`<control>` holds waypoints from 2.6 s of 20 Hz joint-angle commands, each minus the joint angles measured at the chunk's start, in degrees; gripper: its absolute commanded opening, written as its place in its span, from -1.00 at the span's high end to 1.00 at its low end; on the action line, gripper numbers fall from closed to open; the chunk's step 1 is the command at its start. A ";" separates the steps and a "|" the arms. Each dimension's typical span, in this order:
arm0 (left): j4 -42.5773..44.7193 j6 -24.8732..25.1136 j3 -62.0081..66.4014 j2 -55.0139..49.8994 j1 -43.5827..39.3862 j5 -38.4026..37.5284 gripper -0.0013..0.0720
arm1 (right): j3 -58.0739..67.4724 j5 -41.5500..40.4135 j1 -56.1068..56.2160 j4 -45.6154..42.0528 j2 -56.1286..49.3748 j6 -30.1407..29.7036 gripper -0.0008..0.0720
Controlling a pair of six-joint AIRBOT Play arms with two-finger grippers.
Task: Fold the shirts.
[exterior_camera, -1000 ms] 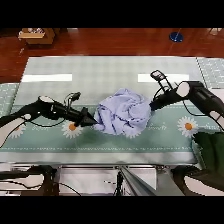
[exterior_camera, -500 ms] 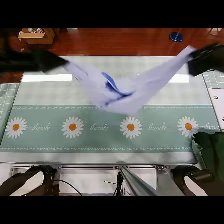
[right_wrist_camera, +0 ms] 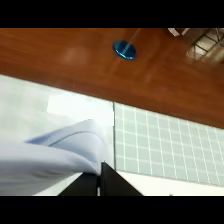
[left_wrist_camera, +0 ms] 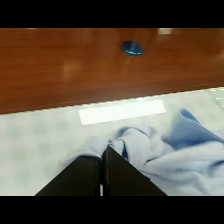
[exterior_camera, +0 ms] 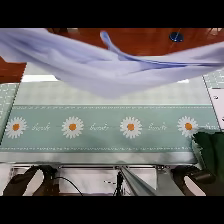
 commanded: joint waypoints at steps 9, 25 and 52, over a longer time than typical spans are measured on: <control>10.91 -2.97 1.42 11.69 0.26 -10.60 0.91 | 3.08 26.51 0.02 11.41 3.34 2.78 0.94; 15.72 -1.14 -19.76 2.05 0.24 -22.53 0.91 | -18.34 16.59 0.00 18.97 -14.73 -0.31 0.94; 15.41 -4.92 -37.53 -10.91 3.72 -10.40 -0.53 | -18.34 -17.31 0.00 17.49 -31.95 5.01 0.93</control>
